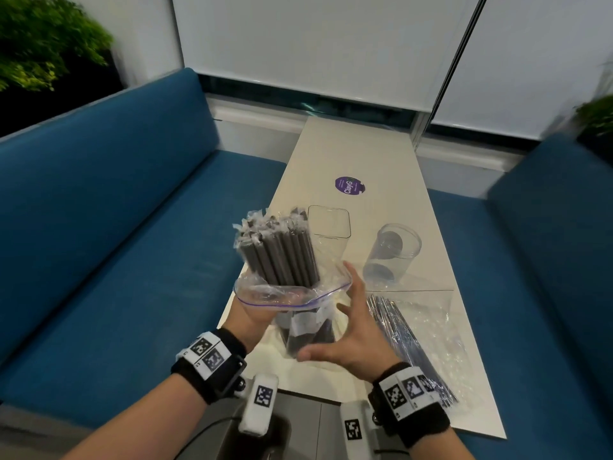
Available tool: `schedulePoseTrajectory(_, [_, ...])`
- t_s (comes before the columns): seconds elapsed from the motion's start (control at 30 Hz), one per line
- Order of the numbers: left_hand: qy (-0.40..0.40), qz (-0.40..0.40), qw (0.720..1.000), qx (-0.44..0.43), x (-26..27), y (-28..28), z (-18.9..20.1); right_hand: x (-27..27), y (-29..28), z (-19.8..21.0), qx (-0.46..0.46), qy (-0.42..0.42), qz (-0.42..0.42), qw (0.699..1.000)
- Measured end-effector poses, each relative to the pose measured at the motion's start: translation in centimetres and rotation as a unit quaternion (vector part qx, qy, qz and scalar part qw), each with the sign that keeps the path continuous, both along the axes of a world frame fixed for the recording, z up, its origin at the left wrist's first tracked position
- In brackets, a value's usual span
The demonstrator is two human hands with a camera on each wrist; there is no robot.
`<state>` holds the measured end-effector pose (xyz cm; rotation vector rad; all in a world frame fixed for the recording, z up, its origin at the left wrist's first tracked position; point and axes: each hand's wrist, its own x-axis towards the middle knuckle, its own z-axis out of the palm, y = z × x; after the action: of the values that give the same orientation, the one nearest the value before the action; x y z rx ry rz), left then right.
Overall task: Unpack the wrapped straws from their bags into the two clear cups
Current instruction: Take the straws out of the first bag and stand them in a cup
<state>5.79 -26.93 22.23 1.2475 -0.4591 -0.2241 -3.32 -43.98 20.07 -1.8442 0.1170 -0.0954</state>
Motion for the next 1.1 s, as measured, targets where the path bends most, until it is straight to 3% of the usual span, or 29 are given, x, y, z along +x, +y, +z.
schedulePoseTrajectory(0.13, [0.027, -0.059, 0.998, -0.015, -1.5, -1.1, 1.0, 0.5, 1.7, 0.0, -0.062, 0.02, 0.03, 0.997])
schedulePoseTrajectory(0.23, [0.045, -0.015, 0.999, 0.008, -2.1, -1.5, 0.1, 0.1, 2.3, 0.2, -0.018, -0.004, -0.004, 1.0])
schedulePoseTrajectory(0.4, [0.078, -0.022, 0.993, 0.082, -3.1, -2.8, -0.2, 0.5, 2.3, -1.0, 0.003, -0.046, -0.073, 0.996])
schedulePoseTrajectory(0.53, [0.017, -0.095, 0.968, 0.23, -1.5, -3.0, 0.7, 1.0, 2.0, -2.1, 0.066, -0.057, -0.123, 0.989])
schedulePoseTrajectory(0.6, [-0.053, -0.123, 0.949, 0.286, -0.6, -2.2, 0.7, 1.2, 0.9, -1.7, 0.062, -0.048, -0.118, 0.99])
schedulePoseTrajectory(0.67, [-0.104, -0.089, 0.935, 0.327, -0.4, -0.9, 0.9, 1.4, -0.7, -0.9, 0.044, -0.047, -0.103, 0.993])
schedulePoseTrajectory(0.7, [-0.156, -0.034, 0.923, 0.351, -0.6, 0.1, 1.1, 1.3, -1.6, -0.5, 0.031, -0.045, -0.1, 0.994])
schedulePoseTrajectory(0.73, [-0.257, 0.034, 0.892, 0.371, -0.8, 1.2, 1.3, 1.2, -2.3, 0.0, 0.021, -0.043, -0.097, 0.994])
schedulePoseTrajectory(0.77, [-0.39, 0.079, 0.832, 0.387, -0.8, 2.0, 1.5, 1.0, -2.9, 0.6, 0.016, -0.046, -0.093, 0.995])
schedulePoseTrajectory(0.83, [-0.646, 0.07, 0.645, 0.401, -0.1, 2.6, 1.4, 0.8, -3.4, 1.6, 0.008, -0.055, -0.062, 0.997])
schedulePoseTrajectory(0.87, [-0.711, 0.055, 0.569, 0.41, 0.4, 2.5, 1.1, 0.7, -3.2, 2.1, -0.001, -0.055, -0.035, 0.998])
schedulePoseTrajectory(0.9, [-0.739, 0.061, 0.52, 0.424, 0.8, 2.3, 1.0, 0.6, -2.8, 2.6, -0.013, -0.052, -0.01, 0.999])
schedulePoseTrajectory(1.0, [-0.77, 0.122, 0.451, 0.435, 1.9, 0.9, 1.9, 0.5, -1.6, 4.1, -0.049, -0.031, 0.066, 0.996])
schedulePoseTrajectory(1.1, [-0.822, 0.153, 0.388, 0.387, 2.6, -0.2, 3.1, 0.4, -0.9, 5.6, -0.086, -0.005, 0.099, 0.991])
